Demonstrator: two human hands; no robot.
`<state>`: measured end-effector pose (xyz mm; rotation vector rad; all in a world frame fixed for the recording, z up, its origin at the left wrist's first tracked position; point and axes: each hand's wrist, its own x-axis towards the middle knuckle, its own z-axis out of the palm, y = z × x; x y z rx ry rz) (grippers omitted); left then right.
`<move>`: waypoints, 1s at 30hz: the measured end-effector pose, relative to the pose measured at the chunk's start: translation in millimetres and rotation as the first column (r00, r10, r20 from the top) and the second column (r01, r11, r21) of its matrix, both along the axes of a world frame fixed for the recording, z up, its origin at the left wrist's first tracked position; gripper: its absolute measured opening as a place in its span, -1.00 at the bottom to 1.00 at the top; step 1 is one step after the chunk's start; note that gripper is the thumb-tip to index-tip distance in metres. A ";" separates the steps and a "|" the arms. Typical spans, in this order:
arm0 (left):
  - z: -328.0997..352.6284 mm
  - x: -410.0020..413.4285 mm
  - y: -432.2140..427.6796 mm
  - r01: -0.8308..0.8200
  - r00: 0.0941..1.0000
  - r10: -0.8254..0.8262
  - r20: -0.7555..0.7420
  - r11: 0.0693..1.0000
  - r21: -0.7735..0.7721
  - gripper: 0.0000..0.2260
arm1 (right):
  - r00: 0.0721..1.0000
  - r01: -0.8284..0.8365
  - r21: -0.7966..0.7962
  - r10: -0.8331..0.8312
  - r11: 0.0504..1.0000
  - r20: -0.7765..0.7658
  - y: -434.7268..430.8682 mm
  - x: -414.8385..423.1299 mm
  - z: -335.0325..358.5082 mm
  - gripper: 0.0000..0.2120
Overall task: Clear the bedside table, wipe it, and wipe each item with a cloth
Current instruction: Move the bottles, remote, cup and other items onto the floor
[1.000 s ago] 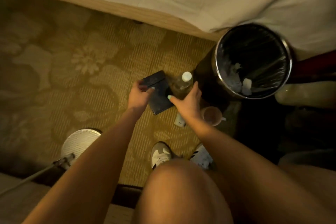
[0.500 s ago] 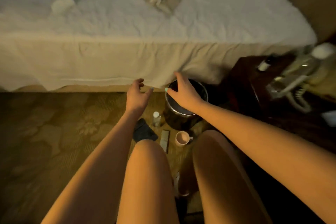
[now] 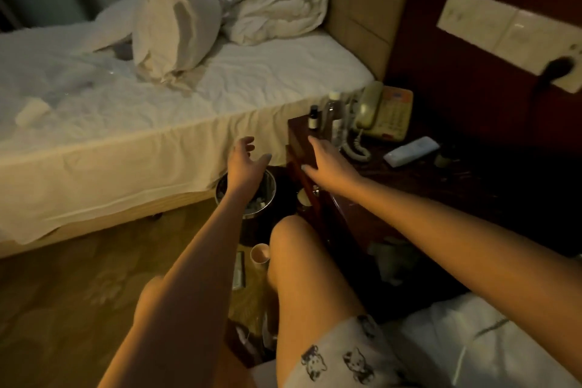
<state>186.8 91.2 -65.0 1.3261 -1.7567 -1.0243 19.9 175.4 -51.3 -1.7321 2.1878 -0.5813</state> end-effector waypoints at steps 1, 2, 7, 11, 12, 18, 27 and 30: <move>1.3 -15.1 10.1 0.023 1.000 -0.023 -0.005 1.000 0.007 -0.54 | 1.000 0.015 0.001 -0.015 1.000 -0.007 11.6 -14.5 -1.1 -0.35; 1.2 -29.5 17.9 0.040 0.999 -0.040 -0.017 0.999 0.016 -0.54 | 0.999 0.037 -0.002 -0.037 0.999 -0.009 22.7 -28.8 -1.4 -0.36; -3.4 -93.7 42.2 0.147 0.989 -0.147 0.002 0.989 0.025 -0.56 | 0.977 0.212 0.017 -0.212 0.977 0.017 78.1 -102.7 -8.3 -0.38; -9.2 -140.9 51.1 0.271 0.958 -0.271 0.097 0.963 0.017 -0.52 | 0.954 0.301 0.072 -0.299 0.951 -0.033 117.2 -160.1 -19.2 -0.40; -9.5 -151.9 50.9 0.304 0.944 -0.302 0.134 0.953 0.012 -0.52 | 0.944 0.330 0.066 -0.327 0.942 -0.045 124.7 -173.9 -20.1 -0.41; -7.6 -216.3 45.3 0.393 0.894 -0.373 0.249 0.919 -0.034 -0.53 | 0.853 0.520 0.001 -0.520 0.854 0.044 137.1 -238.2 -23.5 -0.46; -36.3 -287.9 47.5 0.496 0.779 -0.450 0.436 0.868 0.009 -0.40 | 0.753 0.617 0.050 -0.608 0.785 0.253 122.6 -278.4 -52.4 -0.25; -48.3 -303.5 43.2 0.549 0.691 -0.493 0.529 0.834 0.060 -0.29 | 0.749 0.622 0.034 -0.608 0.782 0.263 113.5 -291.1 -64.6 -0.26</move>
